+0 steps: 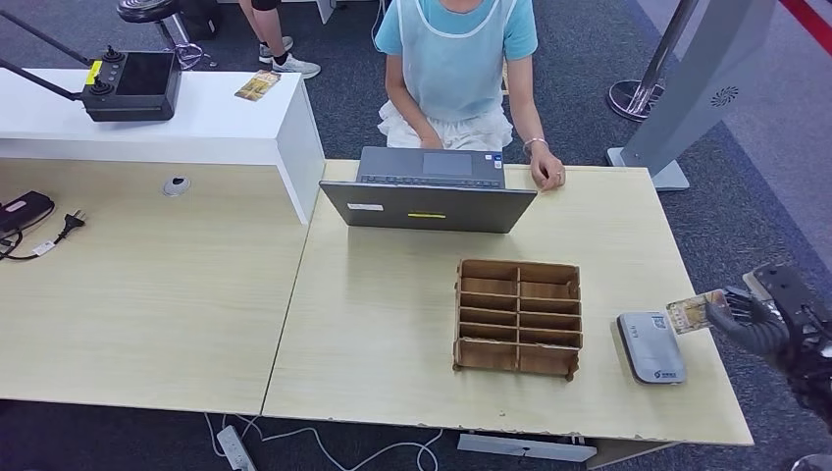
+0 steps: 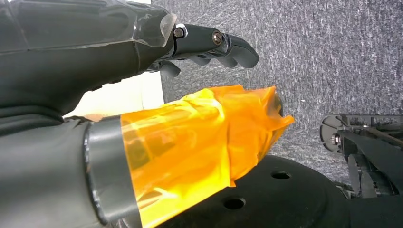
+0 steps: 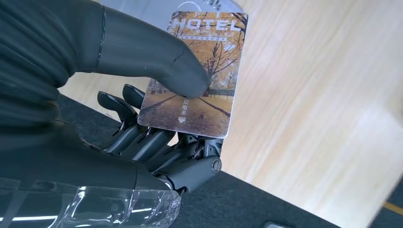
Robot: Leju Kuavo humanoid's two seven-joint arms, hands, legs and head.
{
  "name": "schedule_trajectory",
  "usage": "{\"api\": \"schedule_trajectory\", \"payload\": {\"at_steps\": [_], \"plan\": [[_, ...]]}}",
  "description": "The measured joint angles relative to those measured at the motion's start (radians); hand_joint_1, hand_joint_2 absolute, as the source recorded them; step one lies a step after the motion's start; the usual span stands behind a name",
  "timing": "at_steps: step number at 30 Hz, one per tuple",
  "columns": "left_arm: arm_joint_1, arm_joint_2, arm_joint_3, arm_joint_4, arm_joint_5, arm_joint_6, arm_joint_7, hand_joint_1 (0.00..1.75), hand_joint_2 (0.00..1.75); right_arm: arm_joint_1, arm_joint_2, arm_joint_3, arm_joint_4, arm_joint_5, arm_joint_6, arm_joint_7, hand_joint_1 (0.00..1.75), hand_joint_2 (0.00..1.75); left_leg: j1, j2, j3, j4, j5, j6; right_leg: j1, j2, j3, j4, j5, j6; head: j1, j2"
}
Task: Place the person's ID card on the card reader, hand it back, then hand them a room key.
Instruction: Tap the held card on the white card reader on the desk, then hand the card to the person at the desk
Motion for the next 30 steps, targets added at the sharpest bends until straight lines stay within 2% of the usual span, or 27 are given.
{"api": "schedule_trajectory", "payload": {"at_steps": [6, 12, 17, 30], "plan": [[0.0, 0.0, 0.0, 0.0, -0.001, 0.0, -0.008, 0.0, 0.0, 0.039, -0.01, -0.076, -0.106, -0.067, 0.046, -0.017, 1.75, 1.75, 0.0, 0.0, 0.0, 0.0, 0.0, 0.0, 0.0, 0.0, 0.0, 0.0, 0.0, 0.0, 0.0, 0.0], [0.0, 0.0, 0.0, 0.0, 0.0, 0.0, -0.01, 0.0, 0.0, 0.03, -0.011, -0.1, -0.172, -0.073, 0.048, -0.023, 1.75, 1.75, 0.0, 0.001, 0.0, 0.0, 0.0, 0.0, 0.0, 0.001, 0.0, 0.0, 0.0, 0.0, 0.0, 0.0], [-0.001, -0.001, 0.0, 0.0, -0.002, -0.001, -0.01, 0.0, 0.0, -0.022, 0.01, -0.092, -0.24, -0.039, 0.008, -0.065, 1.75, 1.75, 0.0, 0.001, 0.0, 0.0, 0.0, 0.0, 0.0, 0.001, 0.0, 0.001, 0.0, 0.0, 0.0, 0.0], [-0.001, -0.004, 0.0, 0.0, -0.002, -0.003, -0.01, 0.0, 0.0, -0.203, 0.112, -0.004, -0.366, 0.101, -0.1, -0.083, 1.75, 1.75, 0.0, 0.001, -0.001, 0.0, 0.001, 0.0, 0.0, 0.001, 0.0, 0.001, 0.0, 0.0, 0.0, 0.0]]}}
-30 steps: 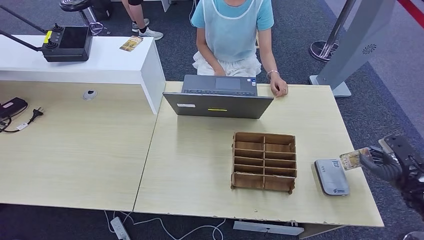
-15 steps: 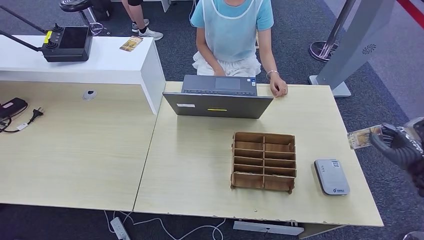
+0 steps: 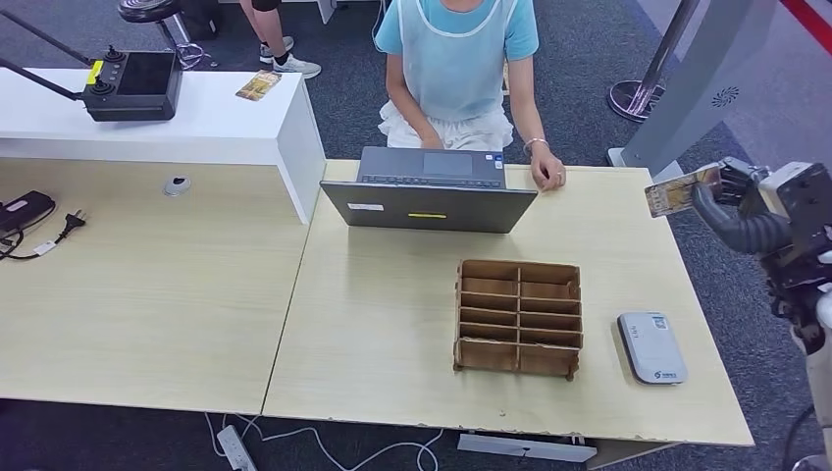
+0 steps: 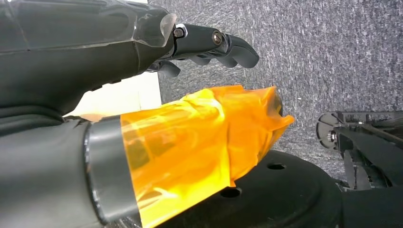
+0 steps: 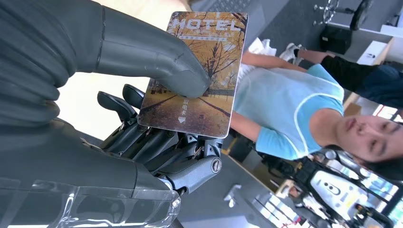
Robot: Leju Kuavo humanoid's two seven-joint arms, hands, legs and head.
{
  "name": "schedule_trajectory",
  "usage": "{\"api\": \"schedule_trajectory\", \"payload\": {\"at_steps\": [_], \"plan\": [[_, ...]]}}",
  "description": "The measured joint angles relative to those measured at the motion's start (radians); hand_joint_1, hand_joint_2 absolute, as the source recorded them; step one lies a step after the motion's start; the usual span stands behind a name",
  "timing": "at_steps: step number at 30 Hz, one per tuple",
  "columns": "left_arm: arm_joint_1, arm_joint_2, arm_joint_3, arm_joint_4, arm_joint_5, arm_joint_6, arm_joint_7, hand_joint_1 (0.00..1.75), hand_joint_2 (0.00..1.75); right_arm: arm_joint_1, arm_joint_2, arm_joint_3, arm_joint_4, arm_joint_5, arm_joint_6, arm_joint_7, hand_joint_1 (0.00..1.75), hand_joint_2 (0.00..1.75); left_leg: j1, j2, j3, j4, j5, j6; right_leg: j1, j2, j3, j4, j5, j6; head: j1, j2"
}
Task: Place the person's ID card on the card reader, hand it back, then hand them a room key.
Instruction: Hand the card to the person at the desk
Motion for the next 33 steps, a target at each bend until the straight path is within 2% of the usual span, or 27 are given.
{"api": "schedule_trajectory", "payload": {"at_steps": [8, 16, 25, 33], "plan": [[-0.001, 0.0, 0.001, 0.0, 0.0, -0.005, 0.0, 0.0, 0.0, -0.117, 0.051, 0.072, -0.013, 0.133, -0.091, 0.012, 1.75, 1.75, 0.0, -0.001, 0.0, 0.0, 0.0, 0.0, 0.0, -0.001, 0.0, 0.0, 0.0, 0.0, 0.0, 0.0], [-0.002, -0.001, 0.001, 0.0, -0.015, -0.013, 0.009, 0.0, 0.0, -0.254, 0.096, 0.21, -0.012, 0.528, -0.247, 0.082, 1.75, 1.75, 0.0, 0.001, 0.0, 0.0, 0.001, -0.001, 0.0, 0.001, 0.0, 0.0, 0.0, 0.0, 0.0, 0.0], [-0.006, -0.002, 0.0, 0.0, -0.04, -0.019, 0.02, 0.0, 0.0, -0.472, 0.179, 0.409, 0.067, 0.828, -0.316, 0.178, 1.75, 1.75, 0.001, 0.0, 0.0, 0.0, 0.002, -0.002, 0.001, 0.0, -0.001, 0.001, 0.001, -0.001, 0.0, 0.0], [-0.007, -0.004, -0.007, 0.0, -0.061, -0.026, 0.021, 0.0, 0.0, -0.611, 0.238, 0.49, 0.217, 0.982, -0.337, 0.235, 1.75, 1.75, 0.001, 0.0, 0.0, 0.0, 0.002, -0.002, 0.001, 0.001, -0.001, 0.001, 0.001, -0.001, 0.0, 0.0]]}}
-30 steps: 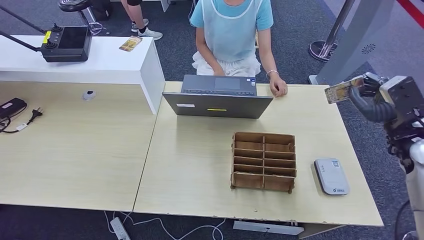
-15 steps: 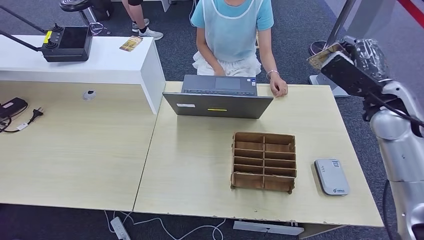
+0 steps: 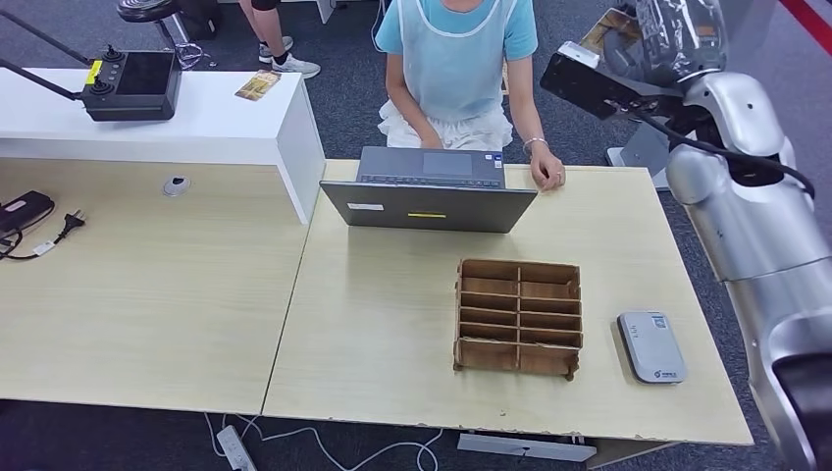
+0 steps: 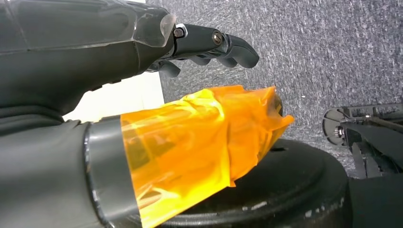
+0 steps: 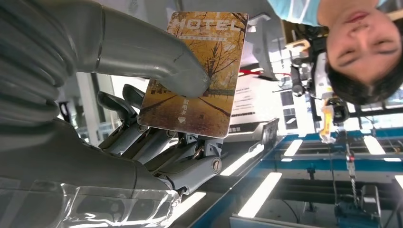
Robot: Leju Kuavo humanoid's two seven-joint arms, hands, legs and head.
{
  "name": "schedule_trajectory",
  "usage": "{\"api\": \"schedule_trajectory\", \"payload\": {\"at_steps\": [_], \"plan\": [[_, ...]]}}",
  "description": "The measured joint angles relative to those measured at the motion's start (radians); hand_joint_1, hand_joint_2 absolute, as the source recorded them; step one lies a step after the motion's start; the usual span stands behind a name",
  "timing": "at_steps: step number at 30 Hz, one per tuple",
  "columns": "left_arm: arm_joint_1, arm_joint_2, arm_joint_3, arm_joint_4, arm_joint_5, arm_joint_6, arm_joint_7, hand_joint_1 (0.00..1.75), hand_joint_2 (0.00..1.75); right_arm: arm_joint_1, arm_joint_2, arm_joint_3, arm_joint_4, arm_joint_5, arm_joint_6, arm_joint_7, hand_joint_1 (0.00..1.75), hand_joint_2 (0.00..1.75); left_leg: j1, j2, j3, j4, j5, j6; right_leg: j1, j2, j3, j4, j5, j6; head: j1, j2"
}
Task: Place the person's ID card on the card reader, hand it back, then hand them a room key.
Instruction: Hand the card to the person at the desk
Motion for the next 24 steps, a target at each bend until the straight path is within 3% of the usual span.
{"api": "schedule_trajectory", "payload": {"at_steps": [16, 24], "plan": [[-0.003, -0.003, -0.024, 0.0, -0.026, -0.008, 0.008, 0.0, 0.0, -0.149, 0.154, 0.071, 0.368, 0.074, 0.049, 0.051, 1.75, 1.75, 0.001, 0.0, 0.0, 0.0, 0.0, 0.0, 0.001, 0.0, 0.0, 0.0, 0.0, 0.0, 0.0, 0.0], [-0.003, -0.004, -0.025, 0.0, -0.019, -0.008, 0.009, 0.0, 0.0, -0.157, 0.172, 0.071, 0.472, 0.076, 0.03, 0.054, 1.75, 1.75, 0.0, 0.0, 0.0, 0.0, 0.0, 0.0, 0.0, 0.0, 0.0, 0.0, 0.0, 0.0, 0.0, 0.0]]}}
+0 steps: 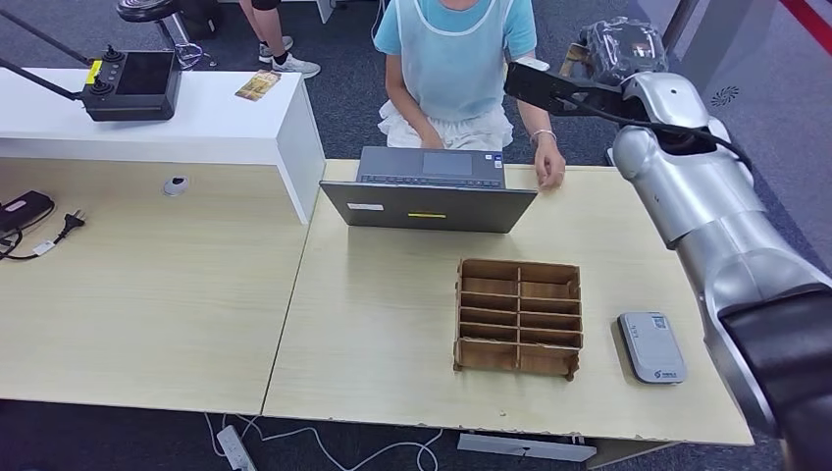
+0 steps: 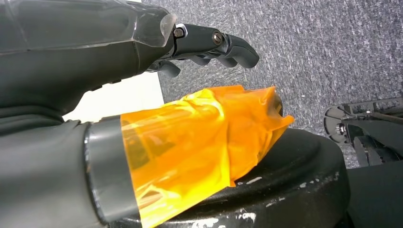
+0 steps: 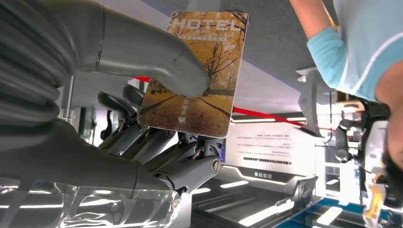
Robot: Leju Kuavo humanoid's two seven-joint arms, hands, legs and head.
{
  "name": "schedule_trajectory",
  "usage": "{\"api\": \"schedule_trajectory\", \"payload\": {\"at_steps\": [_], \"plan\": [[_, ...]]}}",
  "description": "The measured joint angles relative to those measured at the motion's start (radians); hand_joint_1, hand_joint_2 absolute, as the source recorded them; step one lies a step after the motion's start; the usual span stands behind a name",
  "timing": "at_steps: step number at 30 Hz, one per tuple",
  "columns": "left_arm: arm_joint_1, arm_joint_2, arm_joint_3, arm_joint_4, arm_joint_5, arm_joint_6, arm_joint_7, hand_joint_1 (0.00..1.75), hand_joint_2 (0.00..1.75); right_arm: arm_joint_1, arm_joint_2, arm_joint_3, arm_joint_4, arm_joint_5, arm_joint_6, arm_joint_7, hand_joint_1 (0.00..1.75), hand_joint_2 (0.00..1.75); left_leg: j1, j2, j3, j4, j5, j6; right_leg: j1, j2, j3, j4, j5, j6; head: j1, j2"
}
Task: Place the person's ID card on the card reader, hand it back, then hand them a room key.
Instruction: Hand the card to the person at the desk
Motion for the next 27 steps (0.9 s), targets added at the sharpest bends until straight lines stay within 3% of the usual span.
{"api": "schedule_trajectory", "payload": {"at_steps": [25, 26, 27], "plan": [[0.0, 0.0, -0.002, 0.0, -0.001, 0.002, 0.0, 0.0, 0.0, 0.001, 0.007, -0.011, 0.104, 0.002, -0.01, 0.009, 1.75, 1.75, 0.0, 0.0, 0.0, 0.0, 0.0, 0.0, 0.0, 0.0, 0.0, 0.0, 0.0, 0.0, 0.0, 0.0], [0.0, 0.0, -0.002, 0.0, -0.001, 0.002, 0.0, 0.0, 0.0, 0.001, 0.007, -0.012, 0.105, 0.002, -0.009, 0.009, 1.64, 1.75, 0.0, 0.0, 0.0, 0.0, 0.0, 0.0, 0.0, 0.0, 0.0, 0.0, 0.0, 0.0, 0.0, 0.0], [0.0, 0.0, -0.002, 0.0, -0.001, 0.003, 0.0, 0.0, 0.0, 0.002, 0.007, -0.012, 0.106, 0.002, -0.009, 0.009, 1.21, 1.75, 0.0, 0.0, 0.0, 0.0, 0.0, 0.0, 0.0, 0.0, 0.0, 0.0, 0.0, 0.0, 0.0, 0.0]]}}
